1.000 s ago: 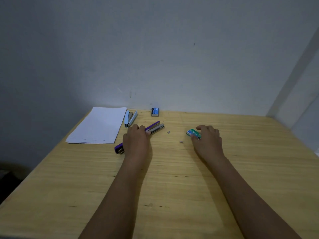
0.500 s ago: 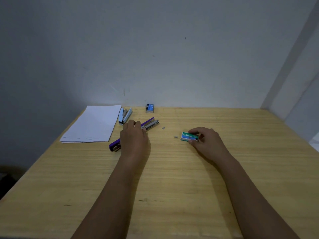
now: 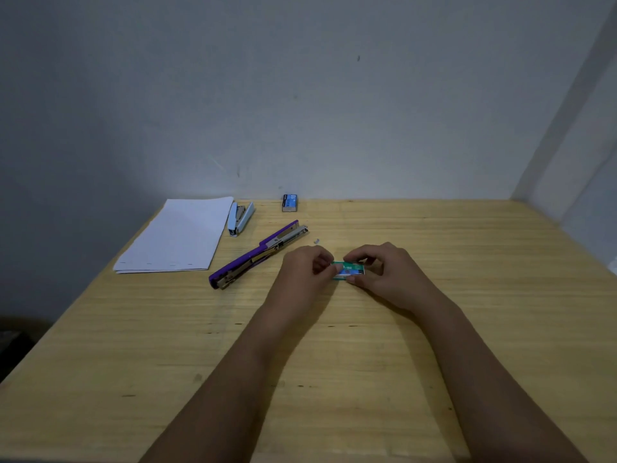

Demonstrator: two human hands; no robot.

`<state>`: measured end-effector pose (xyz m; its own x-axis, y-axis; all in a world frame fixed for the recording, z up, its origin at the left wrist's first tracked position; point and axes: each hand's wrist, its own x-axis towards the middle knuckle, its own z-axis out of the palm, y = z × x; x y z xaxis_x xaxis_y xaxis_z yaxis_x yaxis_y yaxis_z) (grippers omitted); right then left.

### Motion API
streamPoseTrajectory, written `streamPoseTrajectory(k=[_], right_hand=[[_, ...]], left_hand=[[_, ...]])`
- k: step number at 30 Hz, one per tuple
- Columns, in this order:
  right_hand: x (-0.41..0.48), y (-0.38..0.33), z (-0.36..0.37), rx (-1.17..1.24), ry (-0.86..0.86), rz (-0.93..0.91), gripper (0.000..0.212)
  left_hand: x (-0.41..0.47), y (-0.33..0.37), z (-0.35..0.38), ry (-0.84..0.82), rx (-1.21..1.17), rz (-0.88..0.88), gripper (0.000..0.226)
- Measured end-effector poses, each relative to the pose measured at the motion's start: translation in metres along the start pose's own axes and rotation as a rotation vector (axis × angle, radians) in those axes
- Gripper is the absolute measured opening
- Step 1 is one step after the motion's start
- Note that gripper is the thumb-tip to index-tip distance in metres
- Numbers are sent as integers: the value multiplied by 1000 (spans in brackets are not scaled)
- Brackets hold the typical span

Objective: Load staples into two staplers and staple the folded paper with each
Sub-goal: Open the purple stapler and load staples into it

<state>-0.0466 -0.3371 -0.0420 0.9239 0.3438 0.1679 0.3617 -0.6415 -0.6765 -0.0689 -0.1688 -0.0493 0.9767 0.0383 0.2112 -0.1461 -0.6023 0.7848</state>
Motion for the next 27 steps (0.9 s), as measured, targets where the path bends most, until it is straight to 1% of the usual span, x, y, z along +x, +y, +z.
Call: streamPoseTrajectory(k=[2,5,7,10,12,15,18,20,24,27], right_hand=[[1,2,2,-11,-1,11,30],[2,4,2,-13,5,29,32],[2,3,1,0,15,39,35],[-1,5,-4,62,24,59,37],[-3,7,-9,114,20,84,32],[-5,9,-12,141,29,90,28],[-5,7,-12,161,54,86,26],[-4,5,-12,127,72,86,26],[-5,4,-12,120,58,78,29],[-6,5,-14,139,51,95,27]], left_hand=[[0,2,6,62,-26,-65,17],[1,6,10,111,-40,-136,18],[1,7,13,121,-20,-180,17],[1,10,17,87,85,-207,16],[0,10,19,58,132,-142,21],[-1,10,18,9,162,23,30],[-1,7,14,-82,216,147,32],[-2,4,8,-129,215,146,32],[0,0,-3,-213,213,156,39],[3,1,-10,-239,233,145,39]])
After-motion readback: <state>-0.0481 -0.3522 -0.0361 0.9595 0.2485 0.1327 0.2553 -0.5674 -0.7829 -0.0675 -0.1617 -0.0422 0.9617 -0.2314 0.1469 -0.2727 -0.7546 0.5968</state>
